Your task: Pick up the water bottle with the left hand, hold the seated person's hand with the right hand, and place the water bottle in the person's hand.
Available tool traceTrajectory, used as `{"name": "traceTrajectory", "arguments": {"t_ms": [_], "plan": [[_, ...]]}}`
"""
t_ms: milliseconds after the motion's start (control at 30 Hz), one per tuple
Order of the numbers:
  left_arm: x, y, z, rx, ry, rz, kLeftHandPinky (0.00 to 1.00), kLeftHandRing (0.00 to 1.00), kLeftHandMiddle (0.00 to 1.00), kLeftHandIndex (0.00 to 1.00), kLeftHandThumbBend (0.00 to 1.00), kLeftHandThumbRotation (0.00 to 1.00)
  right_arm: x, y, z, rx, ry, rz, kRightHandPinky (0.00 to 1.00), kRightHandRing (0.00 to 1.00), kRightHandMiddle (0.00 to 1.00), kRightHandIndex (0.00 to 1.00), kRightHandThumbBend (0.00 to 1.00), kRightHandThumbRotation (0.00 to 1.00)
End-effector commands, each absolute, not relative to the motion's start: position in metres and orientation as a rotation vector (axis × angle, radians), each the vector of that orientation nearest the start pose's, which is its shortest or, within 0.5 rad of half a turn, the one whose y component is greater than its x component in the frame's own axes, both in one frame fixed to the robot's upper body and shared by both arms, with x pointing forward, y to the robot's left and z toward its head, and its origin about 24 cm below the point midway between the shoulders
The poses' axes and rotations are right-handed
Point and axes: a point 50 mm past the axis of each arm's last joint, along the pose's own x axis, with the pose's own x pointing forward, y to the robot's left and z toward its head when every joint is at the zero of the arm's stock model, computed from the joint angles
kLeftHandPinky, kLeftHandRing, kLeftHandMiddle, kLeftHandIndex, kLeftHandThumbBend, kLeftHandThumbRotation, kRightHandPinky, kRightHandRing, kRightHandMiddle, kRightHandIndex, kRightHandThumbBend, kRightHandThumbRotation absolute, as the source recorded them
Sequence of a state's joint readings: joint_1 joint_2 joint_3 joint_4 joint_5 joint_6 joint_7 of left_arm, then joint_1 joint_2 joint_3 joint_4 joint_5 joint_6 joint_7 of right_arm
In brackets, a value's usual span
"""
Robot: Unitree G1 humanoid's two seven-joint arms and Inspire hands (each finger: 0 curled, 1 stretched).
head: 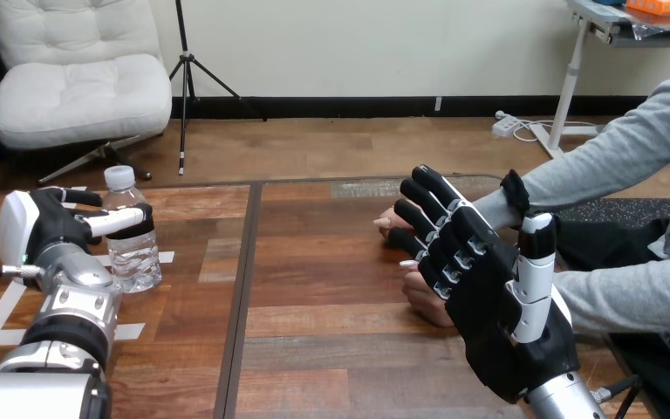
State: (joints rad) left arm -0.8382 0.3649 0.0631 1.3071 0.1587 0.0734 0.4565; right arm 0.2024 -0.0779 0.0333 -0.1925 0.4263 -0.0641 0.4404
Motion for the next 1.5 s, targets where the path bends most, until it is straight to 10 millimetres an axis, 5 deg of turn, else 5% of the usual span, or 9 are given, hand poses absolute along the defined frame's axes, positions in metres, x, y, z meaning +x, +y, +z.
{"name": "traceTrajectory", "arguments": {"t_ms": [0,1467], "plan": [[0.3704,0.2636,0.0698,0.497,0.324,0.595,0.40,0.45,0.51,0.52,0.73,0.00,0.2144,-0.1453,0.0752,0.330,-0.241,0.434,0.95,0.97,0.96,0.94,0.92,1.00],[0.3732,0.2624,0.0717,0.490,0.358,0.552,0.48,0.59,0.64,0.62,0.89,0.00,0.2148,-0.1459,0.0750,0.320,-0.239,0.426,0.95,0.97,0.96,0.93,0.92,1.00]]}}
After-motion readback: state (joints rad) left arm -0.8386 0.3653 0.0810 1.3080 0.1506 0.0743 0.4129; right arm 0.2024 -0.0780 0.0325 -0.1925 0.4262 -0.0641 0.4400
